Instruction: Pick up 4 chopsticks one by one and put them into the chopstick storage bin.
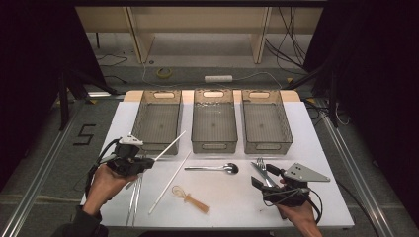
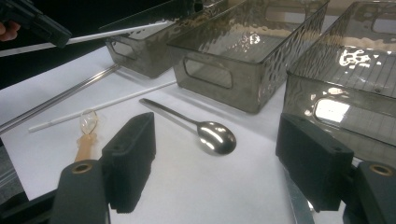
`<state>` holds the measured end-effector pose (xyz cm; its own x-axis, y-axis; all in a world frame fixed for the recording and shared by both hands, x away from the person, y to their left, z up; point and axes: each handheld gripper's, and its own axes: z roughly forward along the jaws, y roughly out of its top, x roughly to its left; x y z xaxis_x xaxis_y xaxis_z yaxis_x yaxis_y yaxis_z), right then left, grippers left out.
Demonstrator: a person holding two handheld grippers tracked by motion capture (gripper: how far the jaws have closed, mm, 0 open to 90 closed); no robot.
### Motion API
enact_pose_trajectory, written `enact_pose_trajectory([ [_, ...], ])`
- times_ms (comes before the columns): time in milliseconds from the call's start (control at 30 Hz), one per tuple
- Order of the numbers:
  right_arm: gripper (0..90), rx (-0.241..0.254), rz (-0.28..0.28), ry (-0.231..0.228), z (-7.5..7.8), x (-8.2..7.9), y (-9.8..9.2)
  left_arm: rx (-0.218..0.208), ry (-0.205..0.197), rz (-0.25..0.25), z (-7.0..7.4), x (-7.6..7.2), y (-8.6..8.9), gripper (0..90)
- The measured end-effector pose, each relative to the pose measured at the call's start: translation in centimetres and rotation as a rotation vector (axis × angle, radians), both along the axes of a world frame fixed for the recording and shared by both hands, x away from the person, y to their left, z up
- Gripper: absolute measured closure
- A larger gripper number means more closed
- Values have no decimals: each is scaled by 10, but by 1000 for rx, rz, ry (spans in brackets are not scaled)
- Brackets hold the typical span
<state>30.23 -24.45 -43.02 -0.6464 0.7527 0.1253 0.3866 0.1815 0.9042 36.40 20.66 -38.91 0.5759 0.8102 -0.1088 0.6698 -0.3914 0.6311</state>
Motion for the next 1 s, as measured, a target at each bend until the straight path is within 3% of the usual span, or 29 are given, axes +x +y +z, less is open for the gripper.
enact_pose_trajectory([
  [267,297,1,-1,3,-1,1,0,-6,-27,31,2,16,3,844],
  [1000,297,13,3,2,-1,1,-1,-25,-86,152,9,91,14,843],
])
